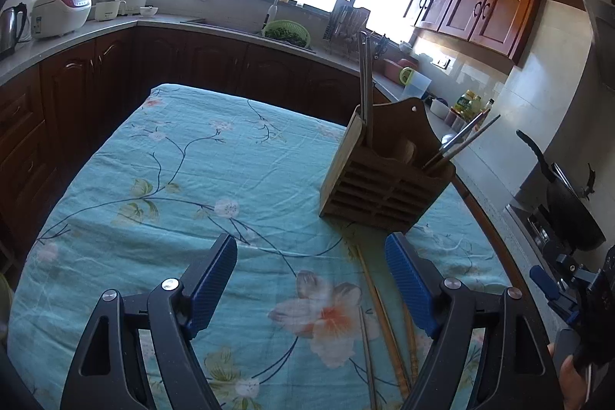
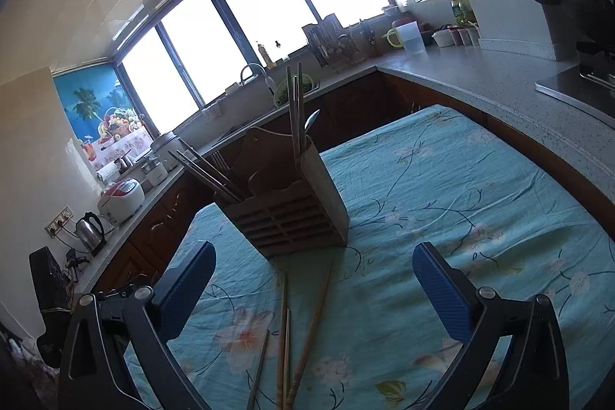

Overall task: Organize utensils
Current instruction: 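Move both open tools down toward the remaining wooden chopsticks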

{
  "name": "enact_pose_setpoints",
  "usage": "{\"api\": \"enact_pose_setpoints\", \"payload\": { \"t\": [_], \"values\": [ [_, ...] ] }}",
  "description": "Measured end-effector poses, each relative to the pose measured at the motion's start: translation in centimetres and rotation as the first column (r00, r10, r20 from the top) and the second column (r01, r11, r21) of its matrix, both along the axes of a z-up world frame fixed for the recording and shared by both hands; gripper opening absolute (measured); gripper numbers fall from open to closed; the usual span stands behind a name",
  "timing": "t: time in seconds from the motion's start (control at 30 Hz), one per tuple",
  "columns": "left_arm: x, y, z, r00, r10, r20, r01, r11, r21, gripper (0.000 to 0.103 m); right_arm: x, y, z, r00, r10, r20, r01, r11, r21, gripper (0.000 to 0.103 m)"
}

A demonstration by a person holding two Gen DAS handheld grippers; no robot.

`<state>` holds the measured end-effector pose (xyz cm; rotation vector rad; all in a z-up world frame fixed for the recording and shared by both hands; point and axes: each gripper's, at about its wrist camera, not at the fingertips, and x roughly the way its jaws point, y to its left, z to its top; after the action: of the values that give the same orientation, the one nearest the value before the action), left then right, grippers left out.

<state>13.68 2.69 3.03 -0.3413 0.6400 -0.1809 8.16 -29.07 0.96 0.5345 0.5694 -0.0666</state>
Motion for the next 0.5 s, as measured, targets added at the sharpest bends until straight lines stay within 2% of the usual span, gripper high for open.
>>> {"api": "enact_pose_setpoints", "payload": {
  "t": [0.3, 0.5],
  "values": [
    [-1.0, 0.0, -2.0, 0.996, -0.006, -0.091, 0.006, 1.000, 0.001, 0.079, -1.9, 0.8, -2.8, 0.997, -0.003, -0.082, 0.004, 1.000, 0.014, 0.103],
    [-0.2, -1.1, -3.0, 0.989, -0.024, -0.144, 0.026, 1.000, 0.008, 0.079, -2.2, 0.9, -4.5, 0.991, -0.002, -0.132, 0.002, 1.000, 0.004, 0.103]
  ]
}}
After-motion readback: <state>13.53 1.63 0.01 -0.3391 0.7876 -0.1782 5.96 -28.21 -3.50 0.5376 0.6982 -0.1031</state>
